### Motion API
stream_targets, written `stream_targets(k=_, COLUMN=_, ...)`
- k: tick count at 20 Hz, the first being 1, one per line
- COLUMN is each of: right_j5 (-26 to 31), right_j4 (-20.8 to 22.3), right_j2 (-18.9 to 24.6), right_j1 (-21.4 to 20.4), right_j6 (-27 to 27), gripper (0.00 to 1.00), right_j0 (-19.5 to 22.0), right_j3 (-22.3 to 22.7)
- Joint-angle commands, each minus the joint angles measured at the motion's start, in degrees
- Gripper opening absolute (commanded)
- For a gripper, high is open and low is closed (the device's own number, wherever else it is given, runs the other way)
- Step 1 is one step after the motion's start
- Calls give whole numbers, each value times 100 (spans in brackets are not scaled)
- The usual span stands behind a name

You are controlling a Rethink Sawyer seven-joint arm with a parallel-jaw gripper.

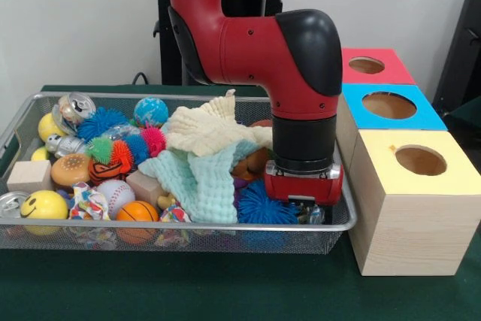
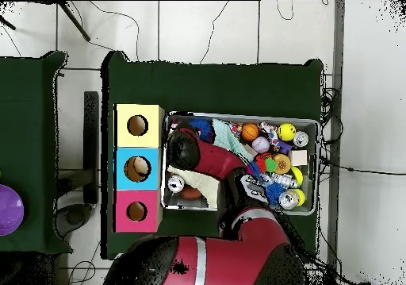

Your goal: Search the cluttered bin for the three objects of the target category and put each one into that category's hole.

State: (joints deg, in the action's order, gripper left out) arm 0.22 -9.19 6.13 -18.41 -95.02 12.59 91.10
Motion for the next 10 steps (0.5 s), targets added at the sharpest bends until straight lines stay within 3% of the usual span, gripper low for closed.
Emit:
stream_targets(k=1, right_j5=335, right_j4=-132, right_j2=264, right_j1=396, right_j6=-905, gripper=100, right_j0=-41, right_j3=-219)
stream_targets(k=4, right_j5=840, right_j4=-110, right_j2=422, right_j1=204, right_j6=-711, gripper=100, right_j0=110, right_j3=-251)
stream_targets(k=10, right_j5=1013, right_j4=-72, right_j2=547, right_j1=37, right_j6=-690, gripper=100, right_j0=168, right_j3=-136)
